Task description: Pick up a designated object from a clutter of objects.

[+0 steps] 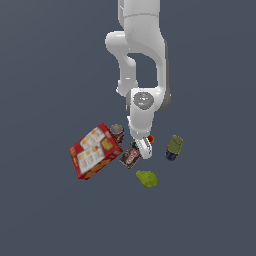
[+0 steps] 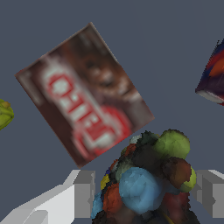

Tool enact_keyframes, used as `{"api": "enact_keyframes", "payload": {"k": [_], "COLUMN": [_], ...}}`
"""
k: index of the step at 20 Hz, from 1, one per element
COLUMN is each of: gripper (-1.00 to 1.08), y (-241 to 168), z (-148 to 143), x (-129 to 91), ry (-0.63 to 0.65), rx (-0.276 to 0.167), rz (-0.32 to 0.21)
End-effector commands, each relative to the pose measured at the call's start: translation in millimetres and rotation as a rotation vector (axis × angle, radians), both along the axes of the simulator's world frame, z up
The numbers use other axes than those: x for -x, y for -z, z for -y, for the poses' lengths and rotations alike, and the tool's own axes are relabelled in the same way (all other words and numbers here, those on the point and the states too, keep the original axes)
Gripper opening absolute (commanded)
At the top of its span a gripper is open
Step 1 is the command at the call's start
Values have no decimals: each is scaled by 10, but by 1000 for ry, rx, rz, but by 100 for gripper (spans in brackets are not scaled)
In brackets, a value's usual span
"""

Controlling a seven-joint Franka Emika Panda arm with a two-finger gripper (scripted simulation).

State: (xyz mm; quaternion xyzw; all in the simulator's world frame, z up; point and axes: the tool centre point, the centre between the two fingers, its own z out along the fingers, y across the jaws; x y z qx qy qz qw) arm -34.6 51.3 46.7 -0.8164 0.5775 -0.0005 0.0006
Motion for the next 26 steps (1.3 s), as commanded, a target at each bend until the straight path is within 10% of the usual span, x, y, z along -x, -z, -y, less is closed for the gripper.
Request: {"api": "enact_keyframes", "payload": {"k": [1,26], "gripper": [-100,-100], "y": [8,-1289], "z": [3,240], "x": [5,-380], "ry": [0,0], "rx": [0,0], "rz": [-1,0]}}
